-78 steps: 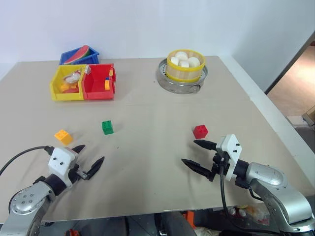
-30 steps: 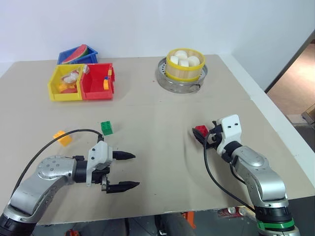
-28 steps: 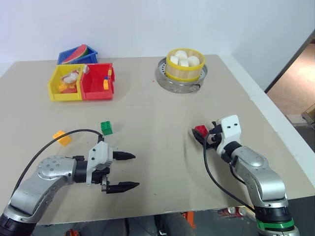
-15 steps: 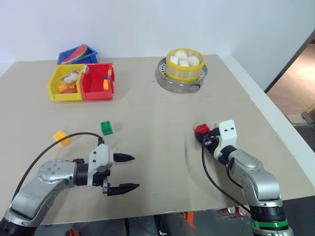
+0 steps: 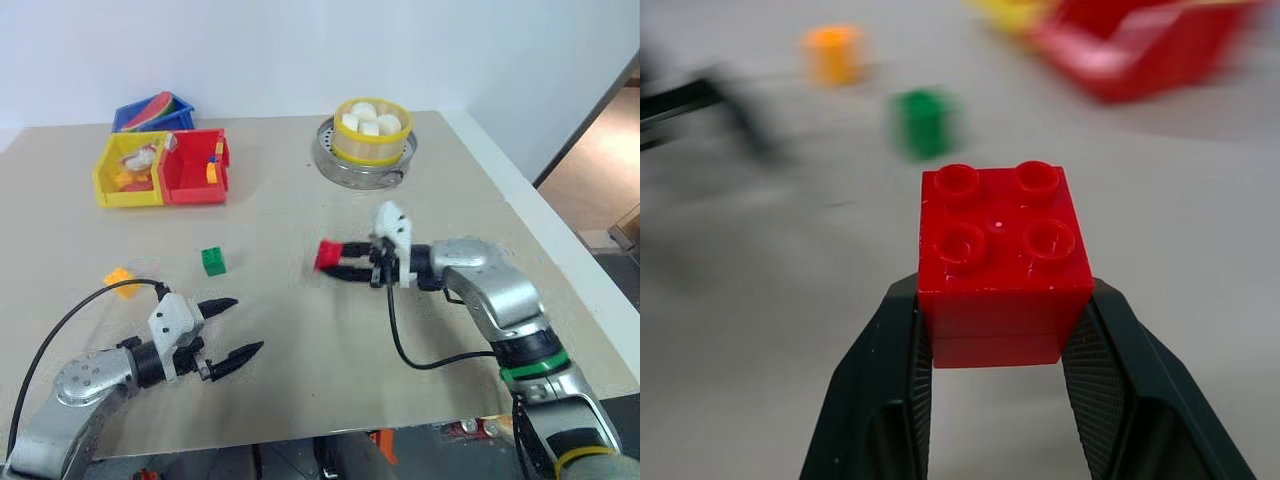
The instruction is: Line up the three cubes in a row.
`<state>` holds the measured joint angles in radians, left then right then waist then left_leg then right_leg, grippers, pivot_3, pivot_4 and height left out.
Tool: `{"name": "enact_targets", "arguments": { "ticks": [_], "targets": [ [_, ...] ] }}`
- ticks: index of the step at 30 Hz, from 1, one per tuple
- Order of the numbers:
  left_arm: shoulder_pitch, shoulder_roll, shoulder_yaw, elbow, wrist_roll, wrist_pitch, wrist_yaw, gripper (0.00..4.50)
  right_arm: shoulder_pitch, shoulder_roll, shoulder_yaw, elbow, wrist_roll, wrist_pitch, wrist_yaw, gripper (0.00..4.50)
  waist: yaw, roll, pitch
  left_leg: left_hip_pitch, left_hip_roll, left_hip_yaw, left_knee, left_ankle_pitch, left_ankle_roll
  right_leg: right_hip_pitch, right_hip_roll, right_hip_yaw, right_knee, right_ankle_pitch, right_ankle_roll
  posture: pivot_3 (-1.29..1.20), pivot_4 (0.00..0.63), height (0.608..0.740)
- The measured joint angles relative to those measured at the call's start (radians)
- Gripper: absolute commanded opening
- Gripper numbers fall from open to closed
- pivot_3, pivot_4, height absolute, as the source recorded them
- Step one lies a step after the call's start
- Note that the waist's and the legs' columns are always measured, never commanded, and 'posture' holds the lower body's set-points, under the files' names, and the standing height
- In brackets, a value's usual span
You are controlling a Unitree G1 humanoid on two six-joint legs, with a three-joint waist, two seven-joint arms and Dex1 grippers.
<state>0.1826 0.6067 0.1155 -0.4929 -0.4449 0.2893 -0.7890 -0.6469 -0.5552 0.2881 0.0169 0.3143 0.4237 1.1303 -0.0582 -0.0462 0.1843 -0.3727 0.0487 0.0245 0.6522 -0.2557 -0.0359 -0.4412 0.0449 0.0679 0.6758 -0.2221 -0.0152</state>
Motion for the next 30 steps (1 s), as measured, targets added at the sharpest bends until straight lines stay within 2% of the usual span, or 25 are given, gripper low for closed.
{"name": "enact_targets", "arguments": {
  "ticks": [3,7,24,25,28,29,30],
  "targets": [
    [0.028,-0.033,0.011,-0.006,0.017,-0.001,0.061,4.50,-0.004,0.001,0.063,0.119,-0.051,-0.109,0.105,1.24,0.007,0.000,0.000,-0.001,-0.001,0.002,0.001,-0.001,0.001,-0.001,-0.002,0.002,0.000,0.000,0.001,0.00,0.150,0.740],
    [0.076,-0.061,0.007,-0.055,0.024,0.000,0.105,4.50,-0.034,0.017,0.073,0.198,-0.075,-0.170,0.176,1.24,0.006,0.000,0.000,0.000,-0.001,0.003,0.001,-0.001,0.002,-0.001,-0.002,0.004,0.000,0.001,0.001,0.00,0.150,0.740],
    [0.091,-0.069,0.004,-0.074,0.044,0.001,0.124,4.50,-0.074,0.062,0.073,0.352,-0.153,-0.289,0.221,1.24,0.007,0.000,0.000,0.001,0.000,0.003,0.002,-0.001,0.002,0.000,0.000,0.003,0.002,0.001,0.000,0.00,0.150,0.740],
    [0.088,-0.069,0.003,-0.073,0.044,0.002,0.124,4.50,-0.074,0.062,0.073,0.356,-0.156,-0.290,0.221,2.25,0.007,0.000,0.000,0.001,0.000,0.003,0.002,-0.001,0.002,0.000,0.000,0.003,0.002,0.001,0.000,0.00,0.150,0.740],
    [0.071,-0.068,0.001,-0.069,0.050,0.005,0.127,4.50,-0.074,0.062,0.073,0.363,-0.164,-0.292,0.222,3.25,0.007,0.000,0.000,0.001,0.000,0.003,0.002,-0.001,0.002,0.000,0.000,0.003,0.002,0.001,0.000,0.00,0.150,0.740],
    [0.066,-0.068,0.001,-0.067,0.051,0.008,0.128,4.50,-0.074,0.062,0.073,0.365,-0.164,-0.294,0.222,3.46,0.007,0.000,0.000,0.001,0.000,0.003,0.002,-0.001,0.002,0.000,0.001,0.003,0.002,0.002,0.000,0.00,0.150,0.740],
    [0.058,-0.068,0.001,-0.066,0.051,0.016,0.132,4.50,-0.074,0.062,0.073,0.368,-0.165,-0.298,0.223,3.90,0.007,0.000,0.000,0.001,0.000,0.003,0.002,-0.001,0.002,0.000,0.001,0.003,0.002,0.002,0.000,0.00,0.150,0.740]
  ]
}}
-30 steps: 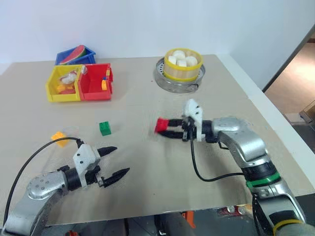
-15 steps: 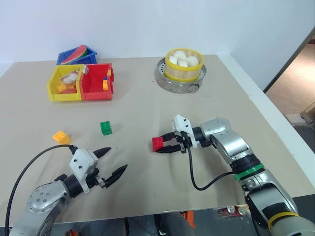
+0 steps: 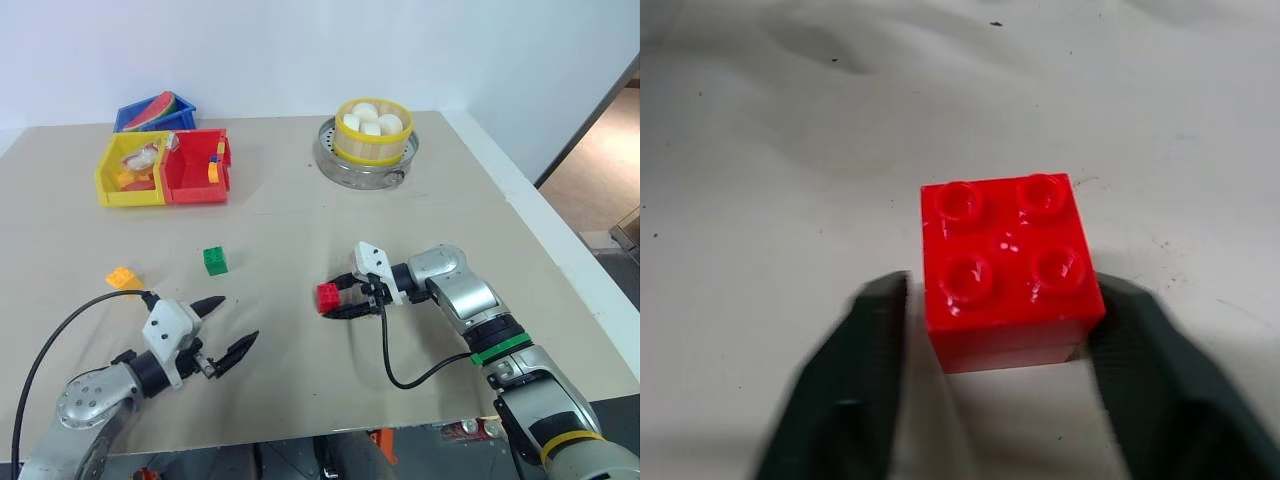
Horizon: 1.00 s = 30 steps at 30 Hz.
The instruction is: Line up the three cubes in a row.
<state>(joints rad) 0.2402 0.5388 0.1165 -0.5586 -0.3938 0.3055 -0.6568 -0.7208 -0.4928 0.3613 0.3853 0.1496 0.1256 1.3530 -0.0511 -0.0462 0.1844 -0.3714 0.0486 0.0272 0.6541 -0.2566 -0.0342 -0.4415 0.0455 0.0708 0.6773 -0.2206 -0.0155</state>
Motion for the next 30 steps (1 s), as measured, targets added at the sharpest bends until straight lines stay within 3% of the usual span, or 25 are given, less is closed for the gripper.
{"name": "enact_targets", "arguments": {
  "ticks": [2,11,22,30],
  "targets": [
    [-0.008,-0.004,0.000,0.000,0.000,0.009,0.013,4.50,0.001,0.000,-0.002,0.002,0.001,-0.002,0.000,4.47,0.000,0.000,0.000,0.000,0.000,0.000,0.000,0.000,0.000,0.000,0.000,0.000,0.000,0.000,0.000,0.00,0.150,0.740],
    [-0.058,-0.122,0.043,0.000,0.003,0.026,0.181,4.50,0.010,-0.010,-0.068,-0.108,0.043,0.036,-0.027,4.47,0.000,0.000,0.000,0.000,0.000,0.000,0.001,0.000,0.000,0.000,0.000,0.000,0.000,0.000,0.000,0.00,0.150,0.740],
    [-0.190,-0.281,0.006,0.047,0.081,0.095,0.421,4.50,0.039,-0.018,-0.099,-0.150,0.058,0.034,-0.068,4.47,0.000,0.000,0.000,0.000,-0.001,0.000,0.001,0.000,0.000,0.001,0.000,0.001,0.000,0.001,0.001,0.00,0.150,0.740],
    [-0.238,-0.304,0.010,0.080,0.103,0.108,0.485,4.50,0.036,0.018,-0.148,-0.176,0.104,0.053,-0.115,4.47,0.000,0.000,0.000,0.000,-0.001,0.000,0.001,0.000,0.000,0.001,0.000,0.001,0.000,0.002,0.001,0.00,0.150,0.740]
  ]
}}
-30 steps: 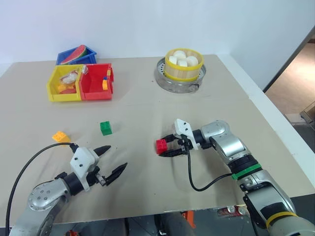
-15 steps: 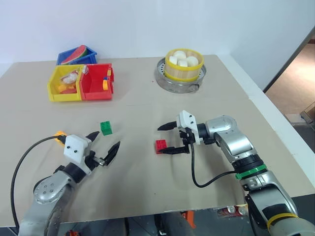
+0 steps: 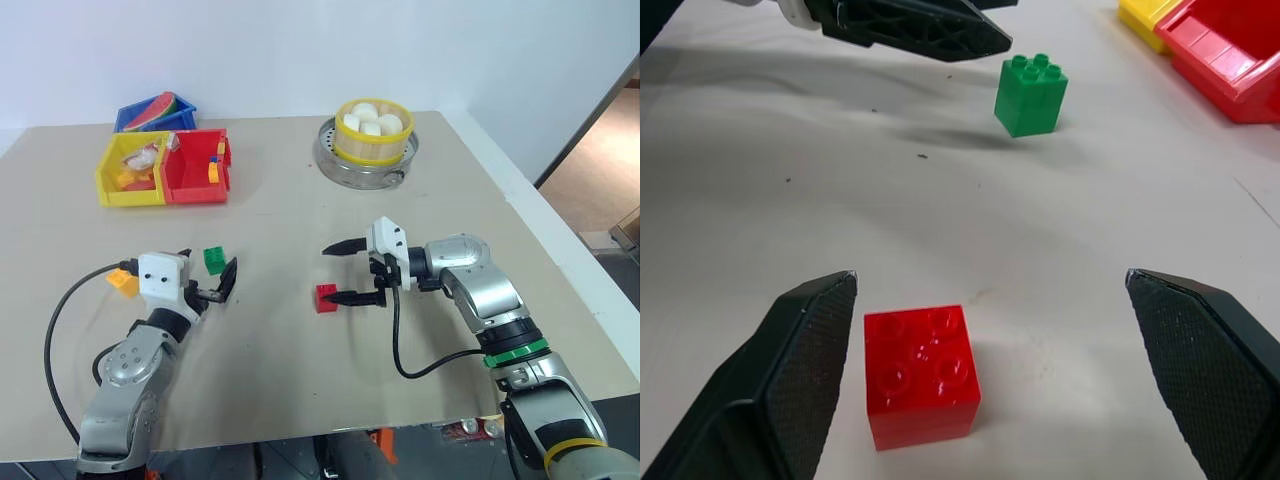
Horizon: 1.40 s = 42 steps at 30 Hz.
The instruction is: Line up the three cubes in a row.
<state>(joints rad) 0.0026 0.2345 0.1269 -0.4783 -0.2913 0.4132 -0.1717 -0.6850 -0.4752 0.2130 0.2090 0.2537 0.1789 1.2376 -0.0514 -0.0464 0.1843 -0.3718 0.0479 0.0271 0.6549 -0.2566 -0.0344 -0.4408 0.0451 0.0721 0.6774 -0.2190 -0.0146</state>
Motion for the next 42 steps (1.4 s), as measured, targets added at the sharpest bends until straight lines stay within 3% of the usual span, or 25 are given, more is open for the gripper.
{"name": "enact_targets", "arguments": {
  "ticks": [6,35,38,42],
  "targets": [
    [-0.021,-0.026,-0.001,0.022,0.001,0.026,0.034,4.50,-0.050,0.034,-0.036,-0.030,0.057,0.059,-0.040,4.47,0.002,0.000,0.000,0.000,0.000,-0.001,0.000,0.000,0.000,0.000,0.000,-0.001,0.000,0.000,0.000,0.00,0.150,0.740],
    [-0.149,-0.022,-0.033,0.224,0.048,0.078,0.010,4.50,-0.032,0.016,-0.035,-0.030,0.037,0.033,-0.050,4.47,0.002,0.000,0.000,-0.001,0.000,-0.001,0.000,0.000,0.000,0.000,0.000,-0.001,0.000,0.000,0.000,0.00,0.150,0.740],
    [-0.153,-0.024,-0.033,0.233,0.047,0.091,0.008,3.72,-0.028,0.012,-0.035,-0.030,0.036,0.033,-0.055,4.50,0.002,0.000,0.000,-0.001,0.000,-0.001,0.000,0.000,0.000,0.000,0.000,-0.001,0.000,0.000,0.000,0.00,0.150,0.740],
    [-0.161,-0.028,-0.033,0.244,0.048,0.095,0.009,2.30,-0.026,0.010,-0.035,-0.030,0.036,0.032,-0.060,4.50,0.002,0.000,0.000,-0.001,0.000,-0.001,0.000,0.000,0.000,0.000,0.000,-0.001,0.000,0.000,0.000,0.00,0.150,0.740]
  ]
}}
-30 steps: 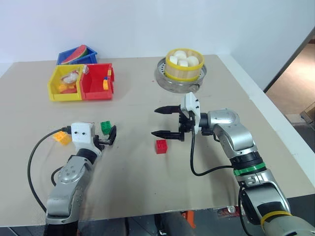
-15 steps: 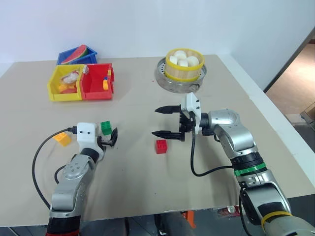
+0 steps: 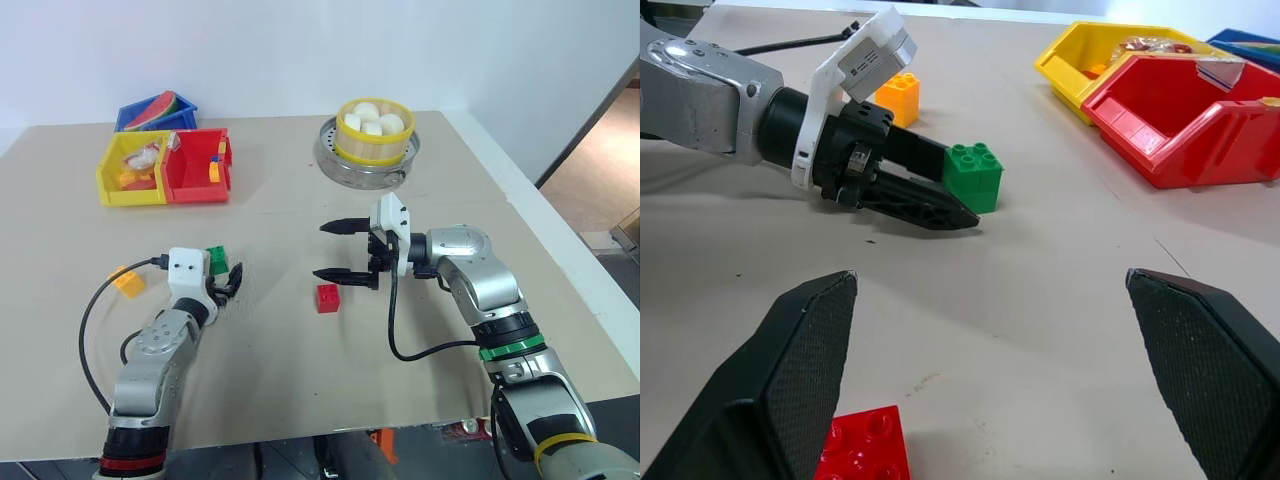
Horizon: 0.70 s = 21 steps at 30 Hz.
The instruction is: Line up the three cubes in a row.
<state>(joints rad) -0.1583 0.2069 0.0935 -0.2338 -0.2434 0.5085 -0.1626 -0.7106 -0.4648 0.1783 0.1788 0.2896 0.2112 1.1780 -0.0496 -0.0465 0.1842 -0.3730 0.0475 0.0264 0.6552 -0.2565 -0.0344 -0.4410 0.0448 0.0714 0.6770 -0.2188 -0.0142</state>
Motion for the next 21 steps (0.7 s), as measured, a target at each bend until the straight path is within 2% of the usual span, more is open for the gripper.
{"name": "enact_targets", "arguments": {
  "ticks": [19,21],
  "targets": [
    [-0.006,0.046,-0.002,0.040,0.009,-0.030,-0.066,2.30,0.006,-0.008,0.000,0.000,-0.003,-0.022,-0.002,4.50,0.000,0.000,0.000,0.000,0.000,0.000,0.000,0.000,0.000,0.000,0.000,0.000,0.000,0.000,0.000,0.00,0.150,0.740],
    [-0.006,0.046,-0.001,0.044,0.008,-0.033,-0.071,1.75,0.006,-0.008,0.000,0.000,-0.003,-0.025,-0.002,4.50,0.000,0.000,0.000,0.000,0.000,0.000,0.000,0.000,0.000,0.000,0.000,0.000,0.000,0.000,0.000,0.00,0.150,0.740]
  ]
}}
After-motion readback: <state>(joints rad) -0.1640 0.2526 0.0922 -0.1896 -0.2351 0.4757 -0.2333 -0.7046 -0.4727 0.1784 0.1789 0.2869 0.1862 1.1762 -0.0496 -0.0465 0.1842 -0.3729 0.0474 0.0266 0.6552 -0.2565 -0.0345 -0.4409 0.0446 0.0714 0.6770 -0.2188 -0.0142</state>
